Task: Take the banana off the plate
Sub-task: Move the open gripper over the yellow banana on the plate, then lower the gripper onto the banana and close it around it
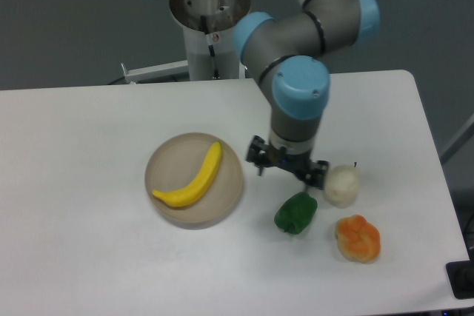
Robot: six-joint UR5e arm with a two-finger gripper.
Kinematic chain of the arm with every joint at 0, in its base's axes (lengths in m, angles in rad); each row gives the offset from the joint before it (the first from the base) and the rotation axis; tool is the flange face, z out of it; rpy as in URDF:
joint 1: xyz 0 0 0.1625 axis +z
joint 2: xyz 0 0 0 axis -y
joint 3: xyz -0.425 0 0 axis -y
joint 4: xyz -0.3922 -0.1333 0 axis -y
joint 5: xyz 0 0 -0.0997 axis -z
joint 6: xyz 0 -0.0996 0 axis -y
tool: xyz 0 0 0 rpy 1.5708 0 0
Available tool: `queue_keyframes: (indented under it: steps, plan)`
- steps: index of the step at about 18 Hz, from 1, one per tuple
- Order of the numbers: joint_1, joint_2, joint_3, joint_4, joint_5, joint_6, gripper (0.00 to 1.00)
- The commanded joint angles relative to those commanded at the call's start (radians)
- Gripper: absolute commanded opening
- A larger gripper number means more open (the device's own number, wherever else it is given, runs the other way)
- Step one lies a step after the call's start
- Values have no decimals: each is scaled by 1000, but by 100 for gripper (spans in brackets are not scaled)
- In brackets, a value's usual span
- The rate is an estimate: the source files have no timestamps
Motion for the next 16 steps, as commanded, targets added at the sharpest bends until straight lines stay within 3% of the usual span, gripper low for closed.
queue_keyframes:
  steps: [2,7,13,16]
  plan:
    - [-23,14,-46,24,2,-31,100]
    - [-72,31,-189,201,6,-61,100]
    - [-121,23,-256,232,15,-100,100]
    - [-135,17,-282,277,17,-115,100]
